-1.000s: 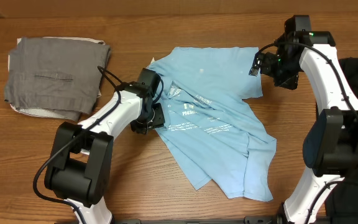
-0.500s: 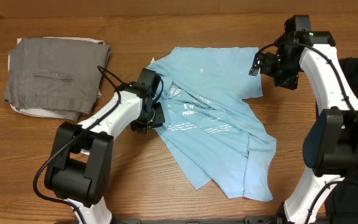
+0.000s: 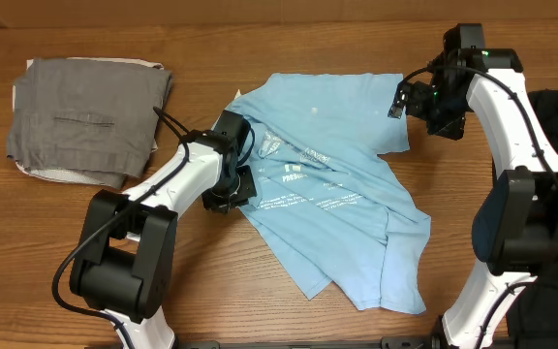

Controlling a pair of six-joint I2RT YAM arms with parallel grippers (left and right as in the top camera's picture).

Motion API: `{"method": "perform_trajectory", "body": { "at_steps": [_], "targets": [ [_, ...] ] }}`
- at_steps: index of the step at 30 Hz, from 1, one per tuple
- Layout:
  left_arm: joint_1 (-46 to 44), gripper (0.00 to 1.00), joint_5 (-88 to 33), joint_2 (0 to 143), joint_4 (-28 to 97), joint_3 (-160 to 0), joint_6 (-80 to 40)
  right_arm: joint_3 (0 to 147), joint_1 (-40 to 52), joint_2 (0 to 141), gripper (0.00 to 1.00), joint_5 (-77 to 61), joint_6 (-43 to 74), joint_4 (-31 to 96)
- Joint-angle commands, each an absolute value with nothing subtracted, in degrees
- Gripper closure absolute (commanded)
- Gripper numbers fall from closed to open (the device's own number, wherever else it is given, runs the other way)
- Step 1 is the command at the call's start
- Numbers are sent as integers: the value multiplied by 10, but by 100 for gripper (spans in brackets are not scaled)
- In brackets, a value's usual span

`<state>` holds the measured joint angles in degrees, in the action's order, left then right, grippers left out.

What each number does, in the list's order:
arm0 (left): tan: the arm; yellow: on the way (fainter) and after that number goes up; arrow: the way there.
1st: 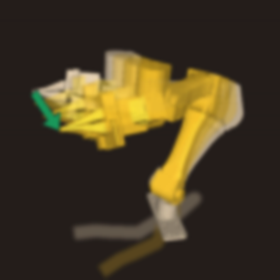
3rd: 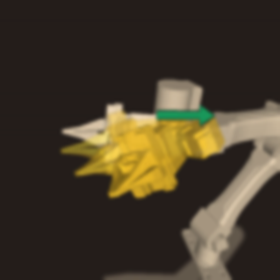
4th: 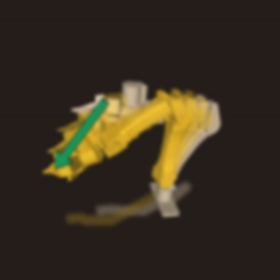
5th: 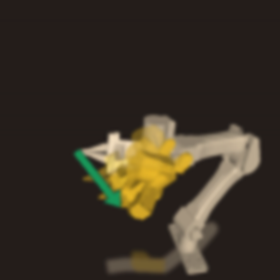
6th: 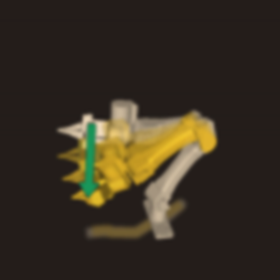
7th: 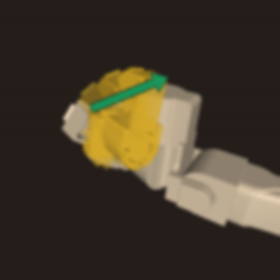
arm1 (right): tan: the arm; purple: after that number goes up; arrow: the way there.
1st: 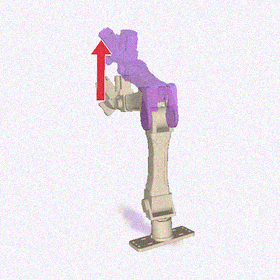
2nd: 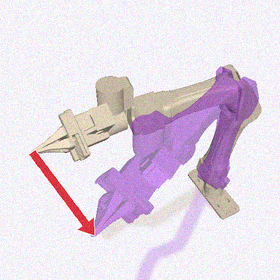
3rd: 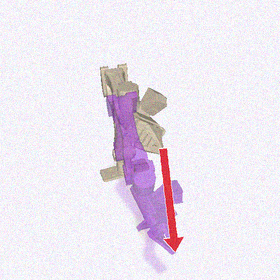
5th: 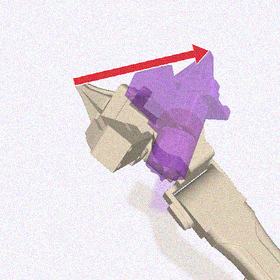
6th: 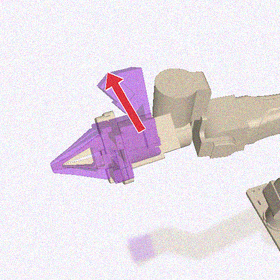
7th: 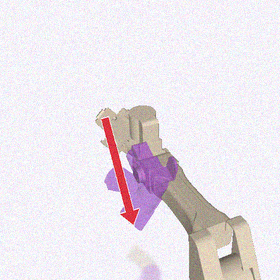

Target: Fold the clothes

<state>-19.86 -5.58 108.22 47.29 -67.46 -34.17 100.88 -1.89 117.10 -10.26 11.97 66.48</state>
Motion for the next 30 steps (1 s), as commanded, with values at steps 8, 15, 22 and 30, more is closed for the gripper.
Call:
{"method": "perform_trajectory", "body": {
  "at_steps": [8, 15, 22, 30],
  "targets": [
    [-199, 86, -59, 1084, 475, -712, -330, 1018, -21, 1156, 0, -106, 120, 663],
    [-199, 96, -60, 1084, 467, -712, -329, 1018, -21, 1156, 0, -106, 120, 663],
    [-199, 96, -61, 1037, 553, -785, -312, 1018, -21, 1156, 0, -106, 120, 663],
    [-199, 96, -60, 967, 614, -853, -313, 1018, -21, 1156, 0, -106, 120, 663]
  ]
}}
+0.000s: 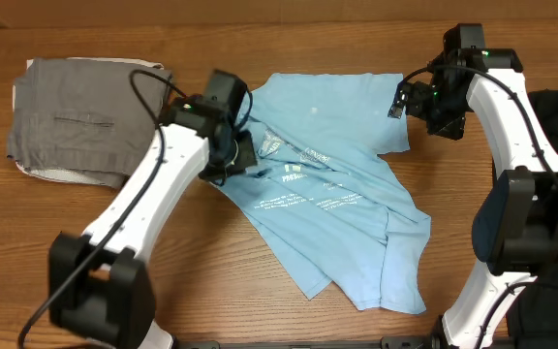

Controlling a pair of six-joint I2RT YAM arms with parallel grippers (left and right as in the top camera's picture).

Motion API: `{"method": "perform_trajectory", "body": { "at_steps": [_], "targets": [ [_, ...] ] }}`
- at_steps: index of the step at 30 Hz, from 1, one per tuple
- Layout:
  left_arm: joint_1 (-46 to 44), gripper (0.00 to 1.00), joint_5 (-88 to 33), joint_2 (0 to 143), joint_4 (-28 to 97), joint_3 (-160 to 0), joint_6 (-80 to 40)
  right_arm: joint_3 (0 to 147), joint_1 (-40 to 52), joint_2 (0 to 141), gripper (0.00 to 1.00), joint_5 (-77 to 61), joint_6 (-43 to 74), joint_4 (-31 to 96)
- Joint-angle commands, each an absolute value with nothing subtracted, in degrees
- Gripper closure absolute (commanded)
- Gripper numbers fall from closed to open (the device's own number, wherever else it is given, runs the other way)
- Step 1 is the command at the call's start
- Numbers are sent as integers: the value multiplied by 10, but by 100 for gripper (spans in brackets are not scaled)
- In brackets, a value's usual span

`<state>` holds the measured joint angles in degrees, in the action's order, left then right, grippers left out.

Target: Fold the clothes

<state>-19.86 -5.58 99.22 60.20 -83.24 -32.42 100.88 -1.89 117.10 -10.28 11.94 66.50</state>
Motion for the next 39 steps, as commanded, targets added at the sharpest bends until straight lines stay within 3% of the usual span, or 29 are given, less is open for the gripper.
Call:
{"method": "perform_trajectory", "body": {
  "at_steps": [1, 10, 15, 18, 22, 25, 27, 28, 30, 35, 39],
  "targets": [
    [-199, 96, -60, 964, 617, -855, -312, 1018, -21, 1156, 0, -106, 120, 663],
    [-198, 96, -60, 961, 617, -881, -312, 1018, -21, 1156, 0, -107, 120, 663],
    [-198, 96, -59, 961, 628, -939, -312, 1019, -21, 1156, 0, -178, 120, 739],
    [-198, 95, -38, 961, 630, -954, -312, 1019, -21, 1156, 10, -177, 119, 802],
    [-198, 93, 7, 961, 631, -954, -312, 1019, -16, 1154, 13, -189, 98, 873],
    [-197, 92, 33, 961, 634, -954, -312, 1019, -8, 1153, 27, -228, 56, 919],
    [-193, 91, 41, 961, 634, -954, -312, 1017, 0, 1153, 52, -243, 43, 945],
    [-189, 91, 41, 961, 634, -954, -312, 1012, 7, 1153, 80, -243, 43, 953],
    [-181, 91, 47, 961, 637, -954, -312, 998, 18, 1153, 96, -241, 43, 957],
    [-162, 92, 62, 961, 664, -954, -312, 915, 50, 1153, 96, -241, 48, 926],
    [-158, 92, 104, 962, 703, -952, -298, 790, 59, 1153, 96, -172, 146, 840]
  ]
}}
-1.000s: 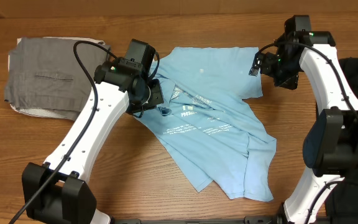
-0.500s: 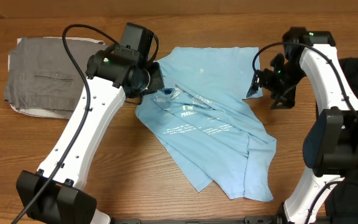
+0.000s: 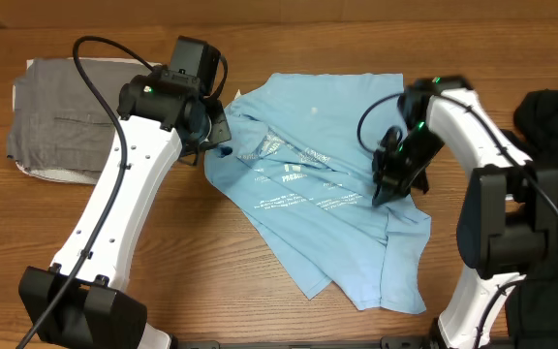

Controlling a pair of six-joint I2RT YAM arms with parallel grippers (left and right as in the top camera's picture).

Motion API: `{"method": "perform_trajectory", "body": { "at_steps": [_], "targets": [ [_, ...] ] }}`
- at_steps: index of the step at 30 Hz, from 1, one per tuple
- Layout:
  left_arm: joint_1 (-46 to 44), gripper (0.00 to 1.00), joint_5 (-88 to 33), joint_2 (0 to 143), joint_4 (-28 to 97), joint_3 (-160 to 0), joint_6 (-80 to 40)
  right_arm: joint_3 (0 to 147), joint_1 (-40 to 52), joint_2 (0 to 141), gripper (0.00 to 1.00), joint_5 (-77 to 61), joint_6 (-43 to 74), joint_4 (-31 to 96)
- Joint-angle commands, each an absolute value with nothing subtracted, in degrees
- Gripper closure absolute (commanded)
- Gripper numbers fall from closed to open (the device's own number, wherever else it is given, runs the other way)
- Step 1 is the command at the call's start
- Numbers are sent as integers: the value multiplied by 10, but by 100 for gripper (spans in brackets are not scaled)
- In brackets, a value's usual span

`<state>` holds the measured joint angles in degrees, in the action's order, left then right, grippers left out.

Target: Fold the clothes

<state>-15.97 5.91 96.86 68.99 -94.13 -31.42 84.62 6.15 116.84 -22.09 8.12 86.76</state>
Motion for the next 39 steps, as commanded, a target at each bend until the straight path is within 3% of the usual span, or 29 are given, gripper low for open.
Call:
{"method": "perform_trajectory", "body": {
  "at_steps": [1, 9, 19, 25, 32, 34, 37, 39],
  "targets": [
    [-158, 92, 109, 963, 707, -951, -298, 771, 59, 1153, 96, -154, 166, 828],
    [-158, 93, 109, 963, 656, -867, -298, 692, 58, 1153, 96, -10, 276, 739],
    [-158, 92, 101, 963, 616, -795, -298, 664, -13, 1154, 96, 82, 277, 564],
    [-166, 92, 40, 963, 611, -750, -302, 664, -83, 1154, 96, 22, 255, 465],
    [-195, 90, 1, 963, 548, -643, -308, 664, -88, 1154, 91, -1, 249, 449],
    [-198, 85, 3, 962, 547, -640, -302, 664, -86, 1154, 89, -1, 249, 452],
    [-198, 62, 4, 962, 546, -648, -293, 663, -86, 1154, 88, -1, 249, 453],
    [-198, 58, 2, 962, 541, -654, -288, 663, -86, 1154, 87, -1, 249, 453]
  ]
}}
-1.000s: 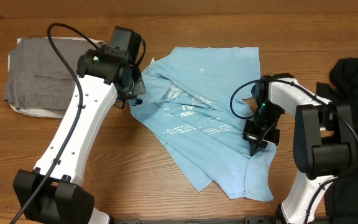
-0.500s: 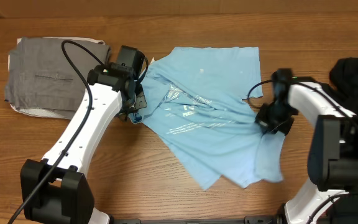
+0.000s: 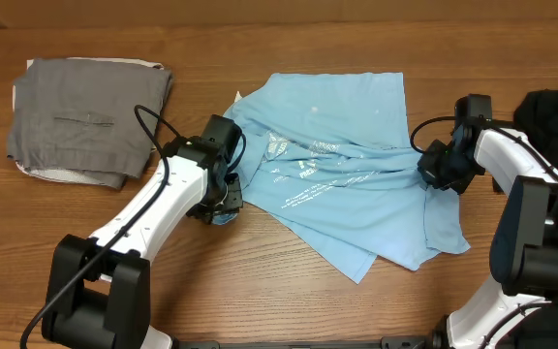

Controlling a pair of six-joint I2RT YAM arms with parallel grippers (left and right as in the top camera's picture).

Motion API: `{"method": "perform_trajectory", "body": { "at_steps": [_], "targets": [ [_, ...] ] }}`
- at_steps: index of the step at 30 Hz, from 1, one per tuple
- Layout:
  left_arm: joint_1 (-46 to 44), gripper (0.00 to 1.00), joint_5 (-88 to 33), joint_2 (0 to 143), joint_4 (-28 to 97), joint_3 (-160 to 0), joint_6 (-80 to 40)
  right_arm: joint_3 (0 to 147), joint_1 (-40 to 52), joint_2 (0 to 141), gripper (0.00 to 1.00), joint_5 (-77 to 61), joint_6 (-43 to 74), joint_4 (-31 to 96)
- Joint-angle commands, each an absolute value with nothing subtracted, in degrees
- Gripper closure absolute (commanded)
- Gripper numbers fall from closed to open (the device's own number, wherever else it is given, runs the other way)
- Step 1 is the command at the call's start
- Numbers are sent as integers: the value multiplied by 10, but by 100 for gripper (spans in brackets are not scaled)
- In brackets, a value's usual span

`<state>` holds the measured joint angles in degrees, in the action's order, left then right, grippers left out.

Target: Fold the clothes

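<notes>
A light blue T-shirt (image 3: 342, 121) with white print lies crumpled and partly doubled over in the middle of the table. My left gripper (image 3: 223, 206) is down at the shirt's left edge, shut on a small bit of blue cloth that shows beneath it. My right gripper (image 3: 431, 174) is at the shirt's right side, shut on the fabric, which runs in taut creases from it towards the left. The fingers of both are hidden under the wrists in the overhead view.
A stack of folded grey clothes (image 3: 85, 116) lies at the back left. A black garment (image 3: 555, 102) sits at the right edge behind my right arm. The wooden table (image 3: 260, 301) shows bare wood in front of the shirt.
My left gripper has come from the shirt's upper left corner down to its left edge, nearer the front. My right gripper has moved right, and the shirt's lower part now reaches further right.
At first my left gripper was on the shirt's left edge and my right hovered by its back right corner. Then the left was further back along that edge, then at the upper left corner, with the right down on the shirt's middle. Now the shirt lies stretched between both.
</notes>
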<state>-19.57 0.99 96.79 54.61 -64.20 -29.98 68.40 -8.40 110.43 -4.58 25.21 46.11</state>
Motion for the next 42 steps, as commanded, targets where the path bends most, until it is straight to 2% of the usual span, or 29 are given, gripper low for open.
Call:
{"method": "perform_trajectory", "body": {
  "at_steps": [1, 8, 12, 31, 33, 37, 40, 42],
  "targets": [
    [-199, 58, -3, 962, 534, -656, -282, 663, -86, 1154, 85, -1, 249, 453],
    [-201, 50, 7, 962, 522, -657, -282, 663, -86, 1154, 82, -1, 249, 453],
    [-199, 51, 49, 962, 521, -658, -280, 663, -86, 1154, 80, -1, 249, 453],
    [-199, 54, 15, 963, 509, -661, -275, 663, -86, 1154, 74, -1, 249, 453],
    [-199, 56, 15, 963, 500, -649, -275, 662, -86, 1154, 74, -1, 249, 453],
    [-199, 70, 15, 963, 489, -643, -275, 659, -86, 1154, 74, -1, 249, 453],
    [-199, 74, 15, 962, 486, -643, -274, 659, -86, 1154, 74, -1, 249, 453],
    [-199, 85, 15, 962, 486, -643, -274, 660, -86, 1154, 73, -1, 249, 453]
  ]
}}
